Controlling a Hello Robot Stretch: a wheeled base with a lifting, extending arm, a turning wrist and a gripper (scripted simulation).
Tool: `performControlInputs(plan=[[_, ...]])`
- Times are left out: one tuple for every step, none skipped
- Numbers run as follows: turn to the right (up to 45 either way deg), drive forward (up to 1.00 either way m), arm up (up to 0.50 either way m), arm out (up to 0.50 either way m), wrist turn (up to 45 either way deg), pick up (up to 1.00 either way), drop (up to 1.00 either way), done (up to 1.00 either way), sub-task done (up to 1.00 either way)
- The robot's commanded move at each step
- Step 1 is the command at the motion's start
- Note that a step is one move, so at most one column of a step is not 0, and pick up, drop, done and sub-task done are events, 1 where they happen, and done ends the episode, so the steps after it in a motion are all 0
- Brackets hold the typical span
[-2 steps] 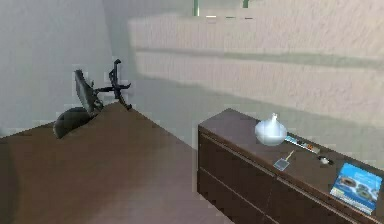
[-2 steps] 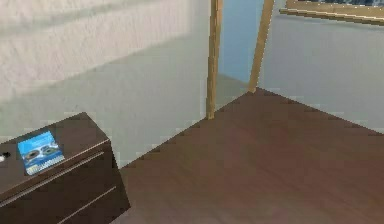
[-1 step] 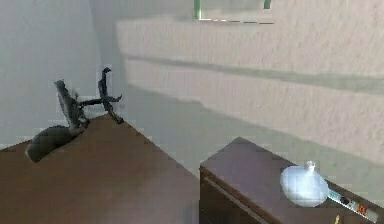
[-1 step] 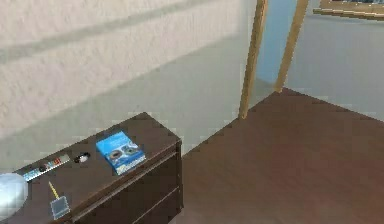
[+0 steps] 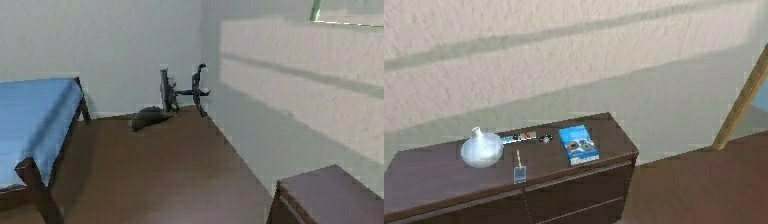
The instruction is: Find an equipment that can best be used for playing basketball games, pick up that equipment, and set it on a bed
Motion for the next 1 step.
performControlInputs(plan=[[0.0,0.4,0.0,0.0,0.0,0.0,0.0,0.0,0.0]])
